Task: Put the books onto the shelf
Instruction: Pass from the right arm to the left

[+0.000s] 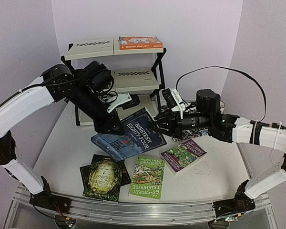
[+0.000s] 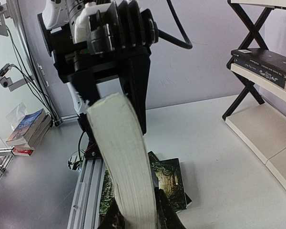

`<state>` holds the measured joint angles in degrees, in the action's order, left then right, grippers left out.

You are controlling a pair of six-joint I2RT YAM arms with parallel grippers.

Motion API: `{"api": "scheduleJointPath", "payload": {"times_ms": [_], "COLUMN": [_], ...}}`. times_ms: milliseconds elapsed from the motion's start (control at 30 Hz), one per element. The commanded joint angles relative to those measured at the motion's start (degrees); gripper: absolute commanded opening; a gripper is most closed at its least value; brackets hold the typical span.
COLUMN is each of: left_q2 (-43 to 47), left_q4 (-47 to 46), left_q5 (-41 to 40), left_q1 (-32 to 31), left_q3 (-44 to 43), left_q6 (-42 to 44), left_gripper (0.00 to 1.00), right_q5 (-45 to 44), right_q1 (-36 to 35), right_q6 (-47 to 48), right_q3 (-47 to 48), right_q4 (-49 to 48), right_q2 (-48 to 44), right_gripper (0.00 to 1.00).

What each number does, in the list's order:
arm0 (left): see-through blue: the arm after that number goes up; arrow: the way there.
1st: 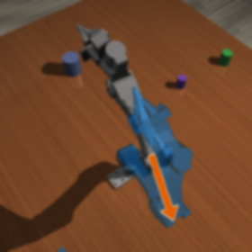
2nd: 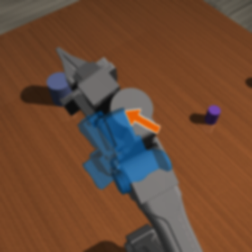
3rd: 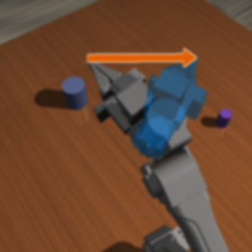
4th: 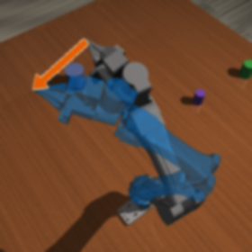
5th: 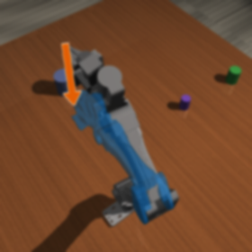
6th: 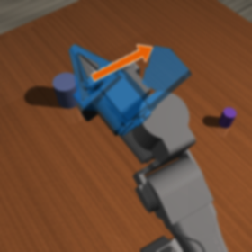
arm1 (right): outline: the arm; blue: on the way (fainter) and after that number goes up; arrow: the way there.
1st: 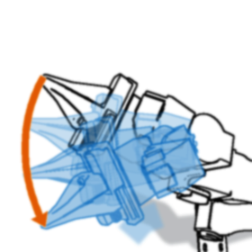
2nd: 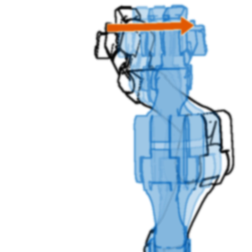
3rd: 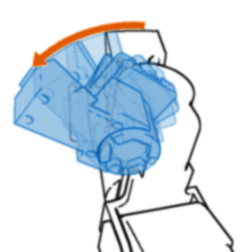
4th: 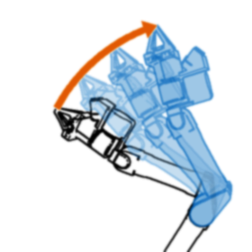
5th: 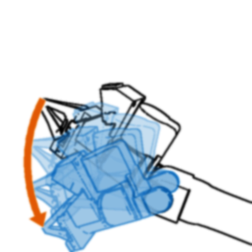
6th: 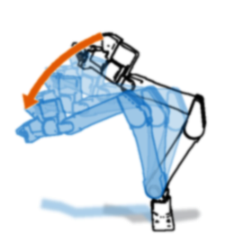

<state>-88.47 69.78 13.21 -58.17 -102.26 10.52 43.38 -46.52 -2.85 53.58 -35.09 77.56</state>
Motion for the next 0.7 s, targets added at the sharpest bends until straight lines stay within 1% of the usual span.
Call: {"api": "scheduleJointPath", "payload": {"times_ms": [0,33,67,100,133,167,233,267,300,367,433,533,567,600,667], "left_q2": [-0.19,-0.04,0.15,0.34,0.58,0.84,1.76,2.39,3.11,4.41,4.51,2.60,1.72,1.11,0.61], "left_q4": [-2.18,-2.24,-2.20,-2.16,-2.03,-1.78,-1.21,-1.28,-1.33,-1.43,-1.88,-3.47,-4.80,-8.38,-16.80], "left_q5": [-0.08,-0.65,-1.45,-2.73,-4.73,-7.25,-12.16,-15.97,-19.18,-26.14,-34.24,-47.31,-51.20,-54.89,-60.77], "left_q1": [-0.10,-0.10,-0.10,-0.10,-0.10,-0.10,-0.10,-0.10,-0.10,-0.10,-0.10,-0.10,-0.10,-0.10,-0.10], "left_q3": [-1.78,-2.08,-2.27,-2.35,-2.26,-2.27,-1.89,-1.65,-1.38,-0.85,-0.34,0.54,0.85,1.98,5.80], "left_q6": [0.46,0.46,0.63,0.90,1.14,1.29,2.16,2.55,3.01,4.66,7.46,14.66,17.07,20.29,30.83], "left_gripper": [0.02,0.00,0.00,0.00,0.00,0.00,0.00,0.00,0.00,0.00,0.00,0.00,0.00,0.00,0.00], "right_q5": [0.38,-0.12,-0.54,-1.08,-1.95,-3.11,-5.39,-6.83,-8.07,-10.29,-12.15,-14.27,-14.61,-14.83,-15.23], "right_q1": [0.35,0.32,0.32,0.29,0.34,0.30,0.29,0.29,0.30,0.30,0.32,0.30,0.29,0.29,0.30], "right_q6": [-0.66,-0.73,-0.71,-0.48,0.15,1.02,2.35,4.60,5.84,8.46,11.01,13.20,13.68,14.08,14.59], "right_q3": [2.24,2.16,2.02,1.81,1.27,0.57,-0.84,-1.52,-2.18,-3.03,-3.50,-4.36,-4.51,-4.54,-4.46], "right_q4": [-8.68,-8.70,-8.61,-8.59,-8.41,-8.23,-7.26,-6.42,-5.33,-2.28,1.24,3.62,4.26,4.99,6.03], "right_q2": [-3.24,-3.04,-2.96,-2.91,-3.11,-3.41,-4.62,-5.44,-6.23,-7.86,-9.60,-11.46,-11.95,-12.37,-13.21], "right_gripper": [0.00,0.05,0.17,0.34,0.55,0.67,0.77,0.83,0.87,0.91,0.93,0.93,0.93,0.93,0.93]}}
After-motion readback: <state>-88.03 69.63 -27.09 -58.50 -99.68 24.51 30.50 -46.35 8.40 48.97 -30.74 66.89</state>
